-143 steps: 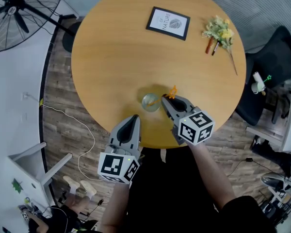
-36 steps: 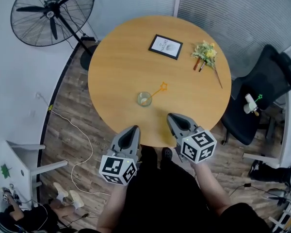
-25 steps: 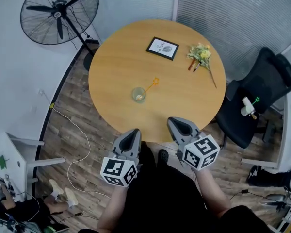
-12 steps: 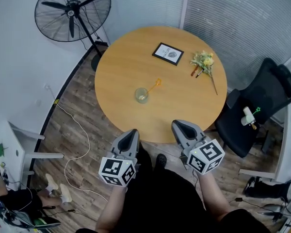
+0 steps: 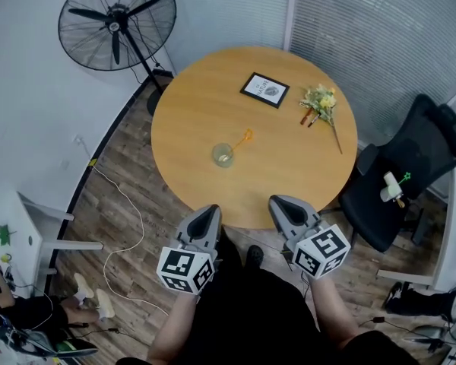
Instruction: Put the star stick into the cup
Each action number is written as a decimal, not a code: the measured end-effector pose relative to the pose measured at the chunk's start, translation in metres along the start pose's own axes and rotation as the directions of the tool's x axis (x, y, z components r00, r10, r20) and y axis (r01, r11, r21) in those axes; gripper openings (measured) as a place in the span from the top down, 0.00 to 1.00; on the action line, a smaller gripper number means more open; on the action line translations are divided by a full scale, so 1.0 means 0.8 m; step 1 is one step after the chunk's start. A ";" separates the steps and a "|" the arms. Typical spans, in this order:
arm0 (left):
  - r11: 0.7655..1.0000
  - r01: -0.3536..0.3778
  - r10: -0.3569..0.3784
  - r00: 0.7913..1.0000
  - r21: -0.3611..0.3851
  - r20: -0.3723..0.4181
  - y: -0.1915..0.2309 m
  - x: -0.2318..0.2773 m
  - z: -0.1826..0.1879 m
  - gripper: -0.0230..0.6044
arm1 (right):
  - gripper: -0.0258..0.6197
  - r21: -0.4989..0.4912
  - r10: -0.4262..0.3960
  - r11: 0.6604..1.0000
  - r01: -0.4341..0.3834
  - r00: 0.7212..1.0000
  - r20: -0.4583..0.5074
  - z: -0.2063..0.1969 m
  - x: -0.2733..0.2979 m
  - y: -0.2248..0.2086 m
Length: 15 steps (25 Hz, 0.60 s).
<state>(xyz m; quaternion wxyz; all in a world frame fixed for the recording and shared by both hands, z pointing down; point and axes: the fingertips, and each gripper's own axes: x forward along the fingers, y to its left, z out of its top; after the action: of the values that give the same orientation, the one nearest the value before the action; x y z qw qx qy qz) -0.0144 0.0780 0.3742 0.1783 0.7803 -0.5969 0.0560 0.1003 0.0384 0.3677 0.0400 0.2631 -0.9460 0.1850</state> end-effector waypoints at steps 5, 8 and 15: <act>1.000 -0.004 0.004 1.000 0.001 -0.010 0.001 0.003 -0.005 0.96 | 0.95 0.001 0.001 1.000 -0.001 1.000 -0.003 -0.003 0.001 -0.001; 1.000 -0.008 0.008 1.000 -0.008 -0.012 -0.002 0.002 -0.011 0.96 | 0.95 0.003 0.005 1.000 -0.004 1.000 -0.010 -0.008 -0.002 -0.002; 1.000 -0.010 0.010 1.000 0.001 -0.016 -0.005 0.002 -0.013 0.96 | 0.95 0.011 0.015 1.000 -0.014 1.000 -0.002 -0.012 -0.003 0.000</act>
<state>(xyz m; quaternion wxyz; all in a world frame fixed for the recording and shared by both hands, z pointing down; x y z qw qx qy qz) -0.0086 0.0813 0.3836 0.1824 0.7768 -0.5994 0.0635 0.1022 0.0430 0.3760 0.0380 0.2563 -0.9468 0.1907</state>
